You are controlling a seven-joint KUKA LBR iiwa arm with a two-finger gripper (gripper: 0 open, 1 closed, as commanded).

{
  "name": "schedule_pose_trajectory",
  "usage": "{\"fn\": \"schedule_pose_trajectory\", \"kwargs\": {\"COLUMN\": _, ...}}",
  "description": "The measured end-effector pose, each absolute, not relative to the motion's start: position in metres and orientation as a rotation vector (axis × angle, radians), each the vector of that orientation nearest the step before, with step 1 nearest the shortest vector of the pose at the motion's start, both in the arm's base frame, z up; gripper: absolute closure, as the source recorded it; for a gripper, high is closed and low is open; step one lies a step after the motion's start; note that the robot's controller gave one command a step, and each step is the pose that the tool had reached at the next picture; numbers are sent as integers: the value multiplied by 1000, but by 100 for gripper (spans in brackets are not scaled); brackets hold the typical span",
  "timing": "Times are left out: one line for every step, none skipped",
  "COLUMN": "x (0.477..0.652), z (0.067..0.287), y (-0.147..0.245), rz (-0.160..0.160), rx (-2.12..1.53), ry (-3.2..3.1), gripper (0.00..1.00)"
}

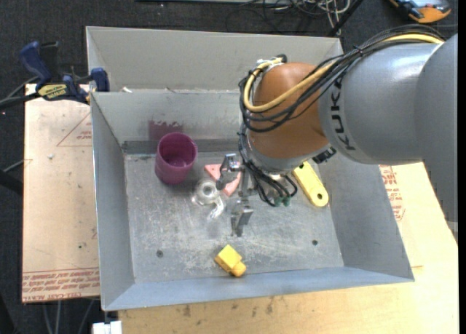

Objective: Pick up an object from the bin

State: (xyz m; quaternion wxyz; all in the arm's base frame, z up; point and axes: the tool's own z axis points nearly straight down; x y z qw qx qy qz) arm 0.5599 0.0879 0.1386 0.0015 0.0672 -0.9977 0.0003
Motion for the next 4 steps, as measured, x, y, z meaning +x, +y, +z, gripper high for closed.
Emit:
{"fn": "schedule_pose_trajectory", "kwargs": {"x": 604, "z": 160, "y": 94, "rz": -10, "rx": 251, "ry": -3145, "gripper": 0}}
{"fn": "schedule_pose_trajectory", "kwargs": {"x": 618, "z": 120, "y": 110, "rz": 5, "rx": 323, "ry": -3131, "gripper": 0}}
{"fn": "schedule_pose_trajectory", "kwargs": {"x": 634, "z": 78, "y": 83, "rz": -15, "rx": 94, "ry": -3150, "gripper": 100}}
{"fn": "schedule_pose_trajectory", "kwargs": {"x": 634, "z": 78, "y": 83, "rz": -15, "rx": 93, "ry": -3150, "gripper": 100}}
